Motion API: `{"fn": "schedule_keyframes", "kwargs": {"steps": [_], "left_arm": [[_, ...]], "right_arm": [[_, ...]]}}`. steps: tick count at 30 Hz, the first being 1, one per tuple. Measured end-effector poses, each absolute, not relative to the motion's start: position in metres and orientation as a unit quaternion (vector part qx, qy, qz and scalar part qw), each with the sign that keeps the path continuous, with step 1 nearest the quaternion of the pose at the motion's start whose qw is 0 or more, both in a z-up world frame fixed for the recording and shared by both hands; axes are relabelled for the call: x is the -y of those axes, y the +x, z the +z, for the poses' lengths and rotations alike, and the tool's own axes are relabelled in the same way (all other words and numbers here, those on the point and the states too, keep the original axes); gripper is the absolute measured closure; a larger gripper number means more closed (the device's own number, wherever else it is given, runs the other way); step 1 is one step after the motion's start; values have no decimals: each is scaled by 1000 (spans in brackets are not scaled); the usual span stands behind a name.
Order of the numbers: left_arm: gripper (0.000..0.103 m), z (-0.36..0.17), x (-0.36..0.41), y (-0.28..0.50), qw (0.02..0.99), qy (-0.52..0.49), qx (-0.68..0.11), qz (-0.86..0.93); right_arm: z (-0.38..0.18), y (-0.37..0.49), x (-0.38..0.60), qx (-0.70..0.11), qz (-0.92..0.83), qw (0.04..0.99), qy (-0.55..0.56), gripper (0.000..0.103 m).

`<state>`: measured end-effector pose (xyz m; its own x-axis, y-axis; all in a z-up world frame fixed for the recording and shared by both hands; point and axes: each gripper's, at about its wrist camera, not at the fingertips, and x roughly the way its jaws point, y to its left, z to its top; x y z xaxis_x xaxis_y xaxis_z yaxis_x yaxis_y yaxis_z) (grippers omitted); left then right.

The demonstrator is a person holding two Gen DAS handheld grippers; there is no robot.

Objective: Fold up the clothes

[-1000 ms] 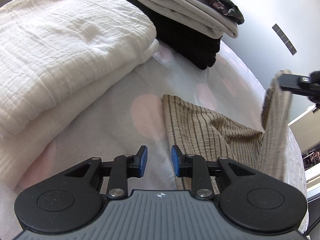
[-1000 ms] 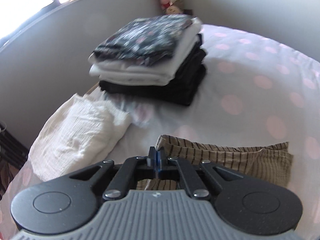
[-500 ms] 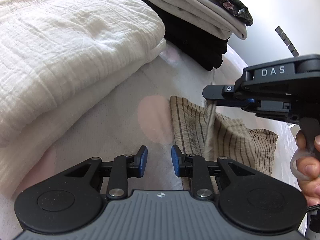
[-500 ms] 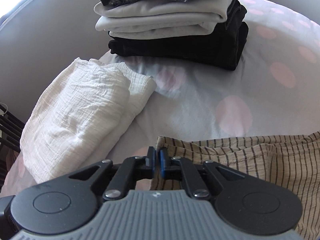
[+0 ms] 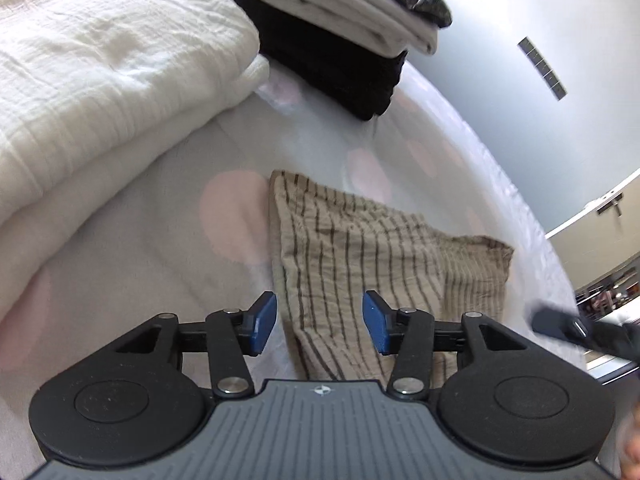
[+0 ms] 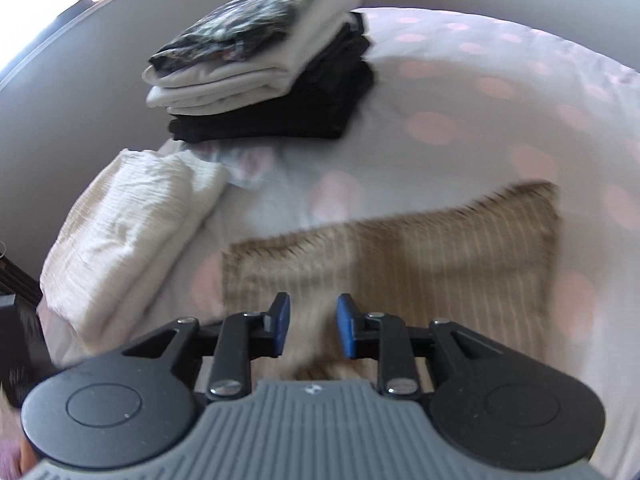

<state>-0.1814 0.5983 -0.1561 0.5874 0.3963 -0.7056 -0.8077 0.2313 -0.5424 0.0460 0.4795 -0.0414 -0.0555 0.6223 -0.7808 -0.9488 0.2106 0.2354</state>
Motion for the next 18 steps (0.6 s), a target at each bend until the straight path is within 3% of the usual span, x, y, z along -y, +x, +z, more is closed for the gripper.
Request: {"fn": "schedule_keyframes", "kwargs": {"steps": [1, 2, 4, 9, 13, 16, 18], "left_arm": [[79, -159, -598, -179, 752, -472, -223, 402], [93, -160, -598, -178, 751, -467, -230, 406], [100, -157, -594, -177, 754, -449, -232, 420], [101, -138, -585, -175, 772, -399, -222, 442], [101, -151, -582, -161, 752, -349, -285, 481], [95, -157, -581, -162, 738, -349, -294, 497], [82, -150, -575, -168, 733, -362, -290, 498]], "right_arm": [[-42, 53, -459, -415, 588, 667, -193, 70], [-44, 60, -438, -416, 580, 674, -188, 68], [-50, 71, -395, -419, 563, 690, -176, 64], [-78, 85, -292, -457, 516, 713, -128, 62], [-111, 89, -235, -511, 474, 715, -48, 62], [-130, 86, -209, -531, 454, 716, -3, 62], [-135, 83, -199, -529, 453, 718, 8, 60]]}}
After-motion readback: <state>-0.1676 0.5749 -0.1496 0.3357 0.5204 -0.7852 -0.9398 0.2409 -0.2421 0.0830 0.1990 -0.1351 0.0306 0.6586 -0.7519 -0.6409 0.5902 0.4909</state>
